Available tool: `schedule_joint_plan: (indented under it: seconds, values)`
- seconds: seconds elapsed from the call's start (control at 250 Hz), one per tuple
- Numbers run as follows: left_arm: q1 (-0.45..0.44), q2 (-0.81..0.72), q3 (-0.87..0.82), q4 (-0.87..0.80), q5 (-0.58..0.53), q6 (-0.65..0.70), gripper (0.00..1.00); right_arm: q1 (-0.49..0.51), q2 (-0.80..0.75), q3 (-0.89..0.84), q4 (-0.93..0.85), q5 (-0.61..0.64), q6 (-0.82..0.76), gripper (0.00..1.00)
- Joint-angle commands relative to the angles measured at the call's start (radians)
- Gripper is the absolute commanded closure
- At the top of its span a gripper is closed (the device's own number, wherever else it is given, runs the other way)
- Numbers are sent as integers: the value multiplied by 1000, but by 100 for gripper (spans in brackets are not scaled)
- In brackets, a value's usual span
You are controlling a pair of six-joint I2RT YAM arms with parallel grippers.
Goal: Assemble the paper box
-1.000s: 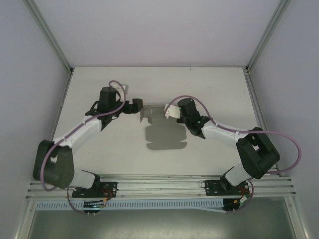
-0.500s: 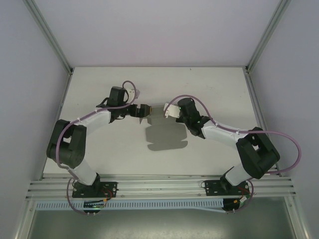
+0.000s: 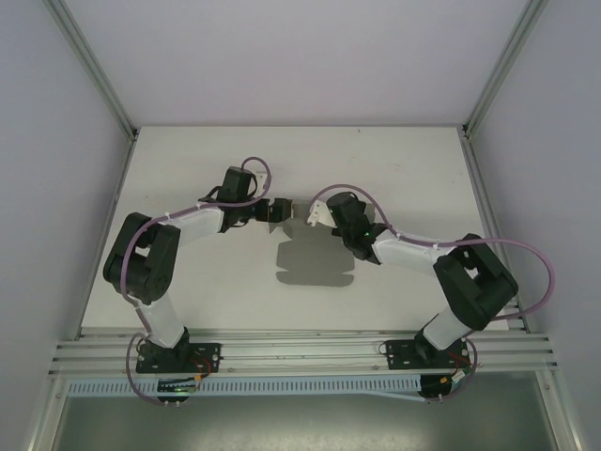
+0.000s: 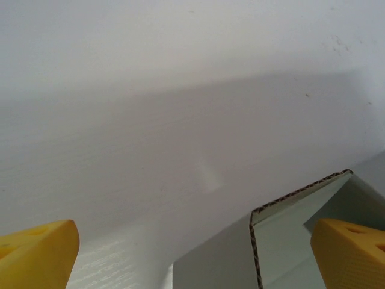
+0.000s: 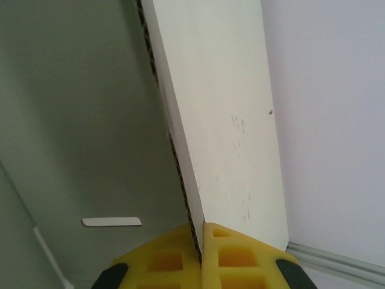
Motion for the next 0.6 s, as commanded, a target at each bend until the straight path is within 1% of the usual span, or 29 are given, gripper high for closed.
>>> schedule_joint_plan:
  seconds: [0.0,0.032,0.128,0.224,0.316,0.364,0.448,0.508,0.596]
  values:
    - [-30,-56,-41,20,-21,-3,2,33,21,-12,149,-42,-15,100]
    - [-30,-69,-59,13,-31,-3,1,29,20,-23,176,-41,-22,100]
    - [-21,-173,-105,-5,-42,-15,1,23,24,-65,275,-39,-47,100]
    - [9,-256,-143,-1,11,-31,2,21,36,-122,427,-26,-98,100]
    - [63,-322,-180,14,70,-71,1,17,47,-157,543,-33,-148,100]
    - [92,-350,-199,13,73,-90,1,14,49,-156,546,-27,-152,100]
    - [136,-374,-225,-10,7,-117,2,9,47,-157,543,-29,-150,100]
    - [168,-371,-241,-24,-40,-140,2,8,43,-159,525,-33,-143,100]
    - [221,-333,-266,8,-57,-181,1,9,35,-161,509,-37,-131,100]
